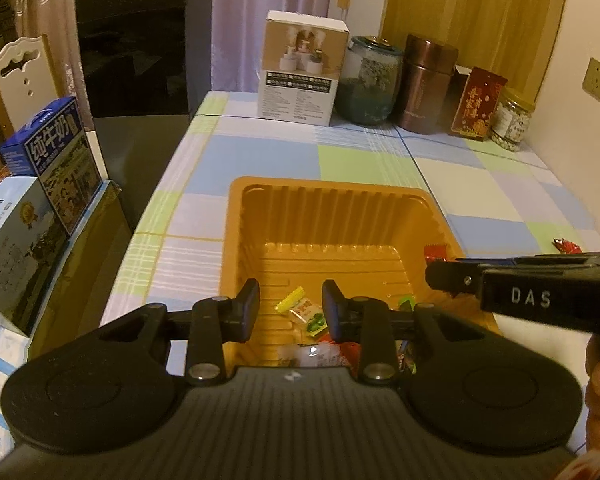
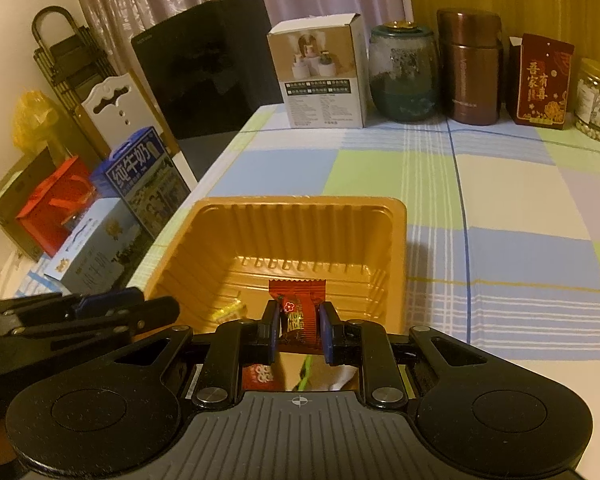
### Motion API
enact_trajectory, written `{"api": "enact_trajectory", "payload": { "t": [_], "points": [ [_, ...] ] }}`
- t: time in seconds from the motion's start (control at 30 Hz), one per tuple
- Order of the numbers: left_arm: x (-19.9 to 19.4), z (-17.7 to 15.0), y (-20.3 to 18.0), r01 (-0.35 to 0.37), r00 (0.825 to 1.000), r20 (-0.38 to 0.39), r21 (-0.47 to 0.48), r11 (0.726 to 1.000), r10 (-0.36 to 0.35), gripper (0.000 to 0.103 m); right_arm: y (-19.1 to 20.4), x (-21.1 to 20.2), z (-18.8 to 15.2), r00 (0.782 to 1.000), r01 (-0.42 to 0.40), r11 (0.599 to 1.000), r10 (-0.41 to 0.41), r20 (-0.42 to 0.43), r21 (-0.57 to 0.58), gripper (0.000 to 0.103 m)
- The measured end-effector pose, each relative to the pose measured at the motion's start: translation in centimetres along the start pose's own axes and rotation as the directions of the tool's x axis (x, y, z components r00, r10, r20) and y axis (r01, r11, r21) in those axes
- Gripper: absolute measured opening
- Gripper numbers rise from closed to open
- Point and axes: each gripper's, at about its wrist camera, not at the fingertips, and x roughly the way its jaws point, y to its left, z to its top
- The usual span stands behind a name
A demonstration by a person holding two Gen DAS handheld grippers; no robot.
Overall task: Organize snacks
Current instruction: 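Lower both candies into the orange tray and open both tools, then move both open tools toward the red candy bag on the table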
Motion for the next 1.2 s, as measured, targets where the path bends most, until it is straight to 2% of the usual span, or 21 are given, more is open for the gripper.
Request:
{"api": "enact_trajectory", "payload": {
  "t": [0.17, 0.23, 0.27, 0.3, 0.63, 0.7, 0.93, 1.2],
  "points": [
    [-0.9, -0.2, 0.6, -0.003, 1.0, 0.009, -0.016, 1.0, 0.003, 0.031, 0.3, -0.1, 0.4, 0.998, -0.06, 0.998, 0.059, 0.024, 0.029, 0.023],
    [-1.3, -0.3, 0.7, -0.004, 1.0, 0.011, -0.02, 1.0, 0.004, 0.032, 0.2, -0.4, 0.5, 0.998, -0.061, 0.997, 0.06, 0.037, 0.042, 0.043],
    [-1.4, -0.4, 0.8, -0.003, 1.0, 0.013, -0.024, 1.0, 0.004, 0.032, 0.1, -0.6, 0.5, 0.997, -0.059, 0.997, 0.057, 0.048, 0.05, 0.059],
    [-1.6, -0.5, 0.8, -0.003, 1.0, 0.013, -0.026, 1.0, 0.003, 0.032, -0.1, -0.8, 0.4, 0.997, -0.057, 0.997, 0.054, 0.055, 0.056, 0.061],
    [-4.1, -1.6, -0.7, 0.03, 0.999, 0.018, -0.047, 0.998, -0.029, 0.038, -2.4, -4.3, -1.8, 0.999, 0.027, 0.993, -0.031, 0.032, 0.112, 0.061],
    [-4.7, -1.9, -1.2, 0.037, 0.999, 0.018, -0.046, 0.998, -0.036, 0.045, -2.8, -5.3, -2.5, 0.999, 0.041, 0.991, -0.045, 0.03, 0.124, 0.061],
    [-7.0, -2.6, -3.3, 0.063, 0.998, 0.026, -0.042, 0.997, -0.062, 0.05, -4.2, -9.9, -5.4, 0.995, 0.078, 0.98, -0.088, 0.044, 0.185, 0.061],
    [-9.7, -3.8, -6.7, 0.104, 0.994, 0.04, -0.026, 0.994, -0.103, 0.065, -5.7, -14.7, -7.9, 0.986, 0.14, 0.967, -0.156, 0.06, 0.213, 0.062]
  ]
}}
